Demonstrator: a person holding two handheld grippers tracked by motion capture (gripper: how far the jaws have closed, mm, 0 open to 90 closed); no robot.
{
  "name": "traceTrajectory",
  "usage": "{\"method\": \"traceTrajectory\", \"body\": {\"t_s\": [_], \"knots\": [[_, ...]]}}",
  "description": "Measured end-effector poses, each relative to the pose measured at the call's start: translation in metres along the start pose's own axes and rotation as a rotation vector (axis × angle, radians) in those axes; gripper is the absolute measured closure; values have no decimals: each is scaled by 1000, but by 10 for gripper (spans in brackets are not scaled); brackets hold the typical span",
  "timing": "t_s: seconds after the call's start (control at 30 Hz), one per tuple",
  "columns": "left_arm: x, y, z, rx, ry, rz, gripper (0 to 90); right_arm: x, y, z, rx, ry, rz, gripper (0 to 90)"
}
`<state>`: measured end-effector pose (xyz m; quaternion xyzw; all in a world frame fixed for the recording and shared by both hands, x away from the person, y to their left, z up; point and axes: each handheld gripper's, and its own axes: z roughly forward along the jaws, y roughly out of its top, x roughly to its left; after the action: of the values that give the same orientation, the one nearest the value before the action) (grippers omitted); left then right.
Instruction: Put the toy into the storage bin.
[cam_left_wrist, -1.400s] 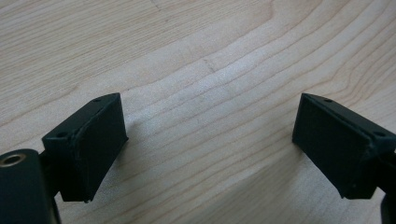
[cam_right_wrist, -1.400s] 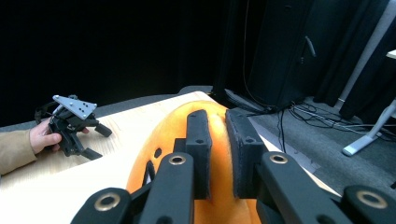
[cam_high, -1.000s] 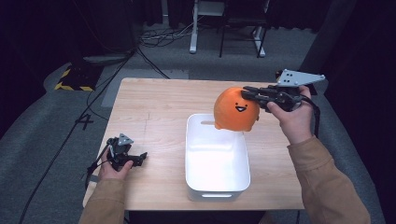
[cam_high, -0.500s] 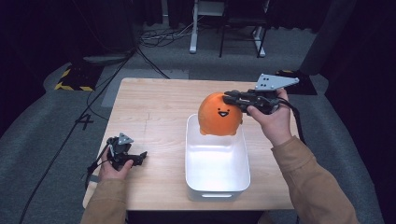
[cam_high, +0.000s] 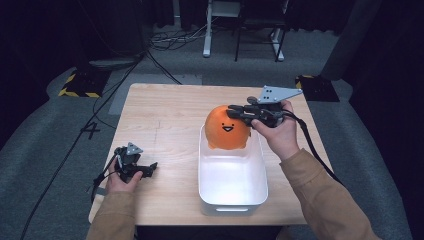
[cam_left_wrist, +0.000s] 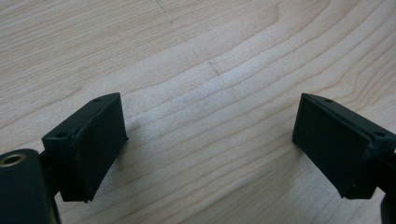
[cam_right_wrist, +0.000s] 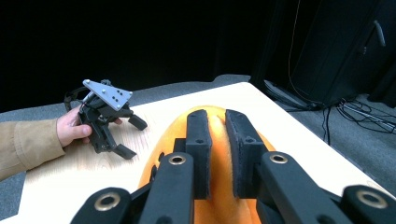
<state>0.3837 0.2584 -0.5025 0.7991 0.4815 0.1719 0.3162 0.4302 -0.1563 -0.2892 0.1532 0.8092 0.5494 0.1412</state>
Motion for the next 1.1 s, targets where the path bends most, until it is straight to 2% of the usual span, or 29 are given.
{"method": "traceTrajectory", "body": {"t_s": [0.13, 0.3, 0.6, 0.87, 0.9, 1.1], "knots": [[0, 0, 0, 0, 0, 0, 99, 2, 0, -1, -2, 4, -4, 806], [0, 0, 0, -1, 2, 1, 99, 8, -2, 4, 7, 36, 0, 806], [0, 0, 0, 0, -1, 2, 99, 12, -12, 14, 45, 36, -6, 806], [0, 0, 0, 0, 0, 3, 99, 12, -32, 25, 101, 27, -5, 805], [0, 0, 0, 0, 0, 0, 99, 12, -37, 29, 122, 30, -2, 805], [0, 0, 0, 0, 3, 4, 100, 14, -45, 35, 154, 21, -13, 803]]}}
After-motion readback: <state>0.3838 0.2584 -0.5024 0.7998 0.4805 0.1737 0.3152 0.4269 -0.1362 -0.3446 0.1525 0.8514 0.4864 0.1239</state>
